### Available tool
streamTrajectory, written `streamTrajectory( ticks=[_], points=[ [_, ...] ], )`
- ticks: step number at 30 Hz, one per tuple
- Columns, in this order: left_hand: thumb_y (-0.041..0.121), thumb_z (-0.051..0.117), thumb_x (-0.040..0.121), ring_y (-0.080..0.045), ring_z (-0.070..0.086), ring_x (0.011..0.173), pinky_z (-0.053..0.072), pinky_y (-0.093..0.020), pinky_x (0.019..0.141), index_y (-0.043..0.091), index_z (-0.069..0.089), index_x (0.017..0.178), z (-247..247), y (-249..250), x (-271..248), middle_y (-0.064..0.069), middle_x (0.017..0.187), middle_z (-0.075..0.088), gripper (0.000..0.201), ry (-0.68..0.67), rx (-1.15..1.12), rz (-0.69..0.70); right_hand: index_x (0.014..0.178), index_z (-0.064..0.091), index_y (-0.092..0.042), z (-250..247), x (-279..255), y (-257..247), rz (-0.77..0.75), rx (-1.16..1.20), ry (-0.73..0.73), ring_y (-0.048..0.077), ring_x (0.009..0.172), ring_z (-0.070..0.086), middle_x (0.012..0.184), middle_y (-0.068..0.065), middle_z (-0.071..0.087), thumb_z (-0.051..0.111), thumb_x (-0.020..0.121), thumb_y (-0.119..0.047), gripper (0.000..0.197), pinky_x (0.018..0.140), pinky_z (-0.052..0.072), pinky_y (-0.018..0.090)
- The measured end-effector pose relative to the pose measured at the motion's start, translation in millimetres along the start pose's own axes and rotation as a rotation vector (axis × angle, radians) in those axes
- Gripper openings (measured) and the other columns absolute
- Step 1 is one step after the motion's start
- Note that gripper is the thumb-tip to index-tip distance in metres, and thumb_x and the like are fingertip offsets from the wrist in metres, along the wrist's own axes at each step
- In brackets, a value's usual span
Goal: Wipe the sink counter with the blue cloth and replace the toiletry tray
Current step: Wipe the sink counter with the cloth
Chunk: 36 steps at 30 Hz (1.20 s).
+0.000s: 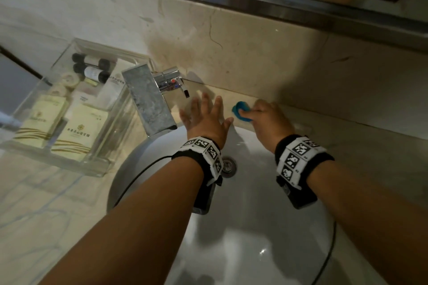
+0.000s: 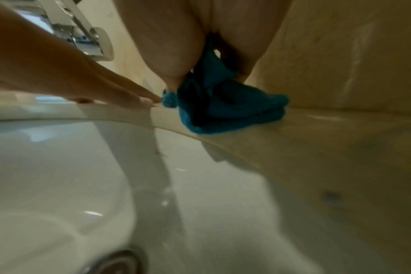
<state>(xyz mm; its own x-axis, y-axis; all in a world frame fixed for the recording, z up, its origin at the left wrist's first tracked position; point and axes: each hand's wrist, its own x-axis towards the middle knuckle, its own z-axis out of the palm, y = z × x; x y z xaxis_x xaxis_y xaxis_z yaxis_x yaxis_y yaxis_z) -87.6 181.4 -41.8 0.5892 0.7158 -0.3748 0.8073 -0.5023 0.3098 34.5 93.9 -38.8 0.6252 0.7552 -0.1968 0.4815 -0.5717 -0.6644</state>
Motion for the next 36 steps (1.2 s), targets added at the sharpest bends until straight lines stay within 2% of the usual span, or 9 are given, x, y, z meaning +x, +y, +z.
streamTrajectory(
  ticks=[2,5,8,12,15,18,21,28,36],
  points=[
    [0.054,0.032,0.096,-0.025,-0.016,0.145,-0.010,-0.056,0.114,0.035,0.002,0.151,-2,1,0,0.003,0.159,-0.015,0.065,-0.008,-0.027,0.004,0.099,0.061,-0.013,-16,-4,17,0.107,-0.146,0.027,0.027,0.092,0.055,0.097,0.010,0.056,0.049,0.093,-0.024,0.018,0.072,0.040,0.032],
    [0.053,0.034,0.096,-0.025,-0.018,0.145,-0.011,-0.057,0.114,0.034,0.004,0.151,-3,1,1,0.003,0.159,-0.014,0.066,-0.007,-0.039,0.006,0.135,0.046,-0.018,-26,-8,33,0.262,-0.331,0.065,0.035,0.124,0.041,0.138,0.015,0.043,0.041,0.093,-0.009,0.043,0.101,0.035,0.037],
    [0.053,0.035,0.096,-0.026,-0.019,0.145,-0.012,-0.057,0.113,0.034,0.005,0.150,-2,1,3,0.003,0.159,-0.014,0.065,-0.002,-0.035,0.006,0.130,0.048,-0.013,-13,0,15,0.165,-0.375,0.065,0.036,0.120,0.044,0.136,0.017,0.042,0.043,0.090,-0.004,0.041,0.099,0.037,0.036],
    [0.051,0.038,0.096,-0.026,-0.017,0.145,-0.011,-0.057,0.112,0.035,0.006,0.150,-2,2,4,0.003,0.159,-0.013,0.065,0.005,-0.029,-0.005,0.095,0.057,-0.009,9,6,-9,-0.101,-0.361,0.025,0.021,0.094,0.050,0.105,0.011,0.053,0.049,0.094,-0.023,0.016,0.075,0.032,0.022],
    [0.049,0.043,0.095,-0.026,-0.013,0.146,-0.007,-0.059,0.113,0.035,0.013,0.149,-8,2,4,0.003,0.160,-0.009,0.063,0.007,-0.046,0.005,0.112,0.063,-0.006,-3,1,-2,-0.128,-0.383,-0.008,0.030,0.106,0.053,0.110,0.016,0.056,0.049,0.091,-0.005,0.025,0.082,0.038,0.027],
    [0.049,0.043,0.095,-0.027,-0.011,0.146,-0.006,-0.060,0.114,0.035,0.014,0.148,-10,2,4,0.003,0.160,-0.008,0.063,0.006,-0.052,0.014,0.122,0.059,-0.011,-31,-5,13,0.013,-0.464,-0.014,0.034,0.115,0.051,0.127,0.017,0.051,0.042,0.092,0.001,0.036,0.092,0.039,0.031],
    [0.050,0.041,0.095,-0.026,-0.012,0.146,-0.008,-0.060,0.113,0.035,0.011,0.149,-7,1,4,0.003,0.160,-0.009,0.064,0.011,-0.050,0.015,0.125,0.058,-0.013,-29,-4,12,0.076,-0.436,0.025,0.035,0.116,0.050,0.130,0.016,0.049,0.041,0.092,0.002,0.041,0.097,0.040,0.033],
    [0.051,0.042,0.094,-0.026,-0.008,0.147,-0.002,-0.062,0.113,0.036,0.014,0.148,-7,2,7,0.004,0.160,-0.008,0.063,0.017,-0.018,0.002,0.131,0.052,-0.018,-12,-5,1,-0.149,-0.552,-0.014,0.033,0.119,0.042,0.127,0.014,0.050,0.045,0.096,-0.019,0.036,0.098,0.038,0.034],
    [0.051,0.041,0.094,-0.026,-0.010,0.147,-0.004,-0.062,0.113,0.035,0.015,0.148,-7,1,7,0.004,0.160,-0.006,0.061,0.019,-0.029,0.006,0.128,0.056,-0.016,-23,10,15,0.084,-0.422,0.026,0.034,0.118,0.049,0.131,0.015,0.050,0.047,0.087,0.003,0.046,0.100,0.041,0.035]
  ],
)
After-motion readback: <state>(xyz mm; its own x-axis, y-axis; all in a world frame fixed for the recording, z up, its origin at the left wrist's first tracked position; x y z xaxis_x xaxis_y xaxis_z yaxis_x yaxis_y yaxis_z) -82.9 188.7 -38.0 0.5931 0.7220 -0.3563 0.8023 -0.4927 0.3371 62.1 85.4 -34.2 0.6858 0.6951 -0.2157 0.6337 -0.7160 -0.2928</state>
